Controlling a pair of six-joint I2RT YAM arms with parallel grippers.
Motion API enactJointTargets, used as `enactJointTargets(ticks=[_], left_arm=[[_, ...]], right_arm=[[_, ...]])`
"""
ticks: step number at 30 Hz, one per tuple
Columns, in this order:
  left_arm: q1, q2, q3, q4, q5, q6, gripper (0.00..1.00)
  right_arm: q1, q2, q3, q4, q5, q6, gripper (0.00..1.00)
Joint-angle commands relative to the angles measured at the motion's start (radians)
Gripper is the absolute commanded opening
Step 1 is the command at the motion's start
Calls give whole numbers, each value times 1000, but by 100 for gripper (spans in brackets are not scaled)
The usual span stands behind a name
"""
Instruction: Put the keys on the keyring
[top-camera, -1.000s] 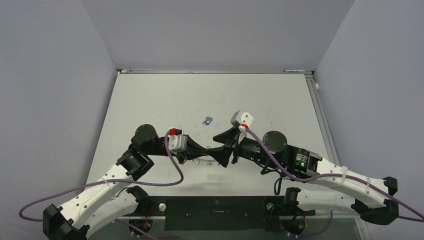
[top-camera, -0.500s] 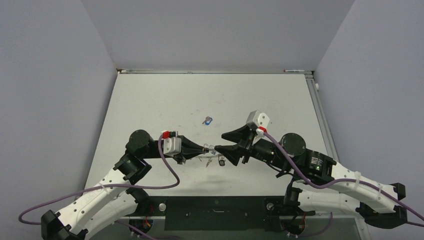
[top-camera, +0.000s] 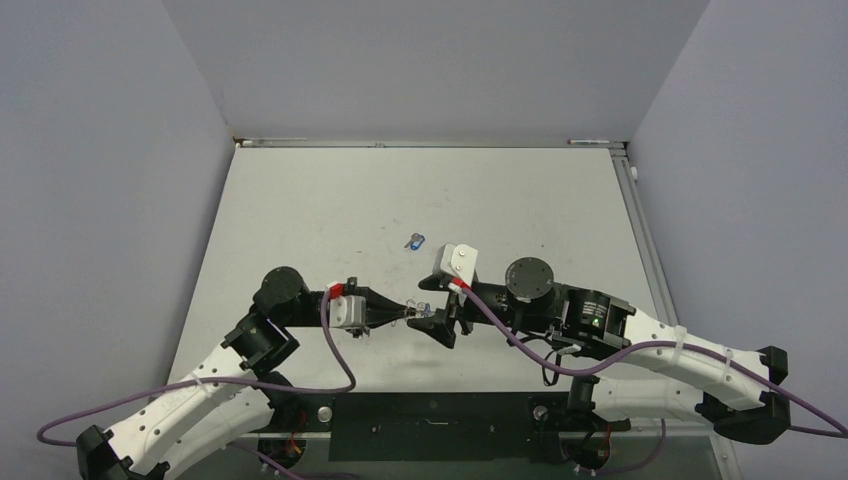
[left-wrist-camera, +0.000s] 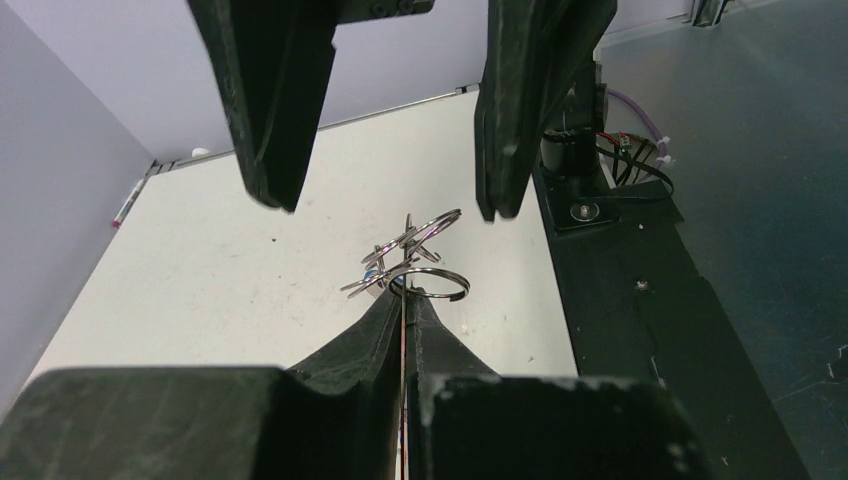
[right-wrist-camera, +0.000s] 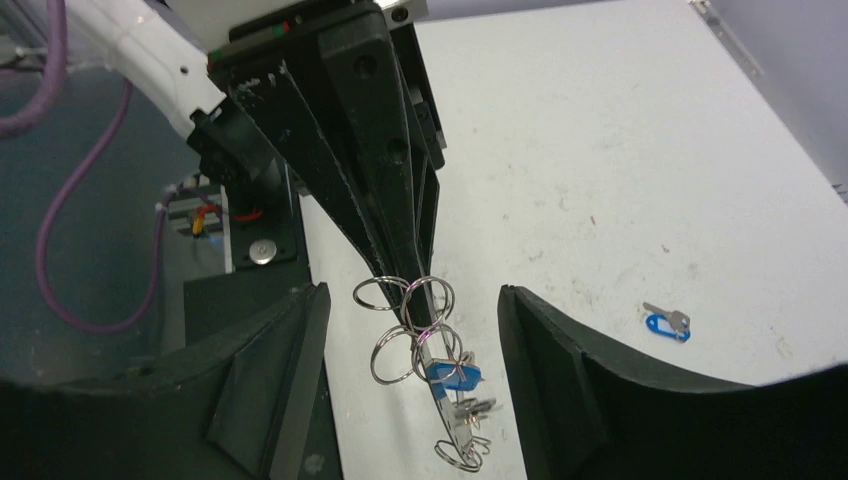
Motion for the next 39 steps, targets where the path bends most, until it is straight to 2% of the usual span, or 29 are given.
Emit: enactJointTargets(ticks=[1, 3, 7, 12, 18, 24, 27, 32, 36, 39], left_arm=[[-26, -36, 31, -25, 5, 76, 0], [-36, -46, 30, -45, 21, 94, 0], [-53, -64, 26, -84, 50, 136, 0], [-67, -71, 25, -110, 55, 154, 0], [-72, -58, 31, -128, 51, 164, 0], [-74, -70, 25, -129, 10, 173, 0], [-73, -78, 23, -118, -42, 162, 0], [-74, -55, 39, -87, -154, 105, 0], [-73, -24, 63, -78, -174, 56, 0], [-74, -14, 71, -62, -203, 22, 0]], right_arm=[[3, 47, 95, -74, -51, -30, 65], [-1, 53, 115, -104, -67, -30, 68], [-32, 81, 167, -183, -148, -36, 69], [-50, 113, 185, -248, -211, -48, 64], [-68, 134, 185, -249, -224, -43, 57], [-75, 75, 155, -205, -185, -15, 56], [-75, 13, 119, -155, -114, 7, 50], [-74, -117, 4, -51, -19, 56, 48], [-66, -159, -94, 25, 38, 42, 43], [-37, -177, -161, 94, 89, 9, 42]])
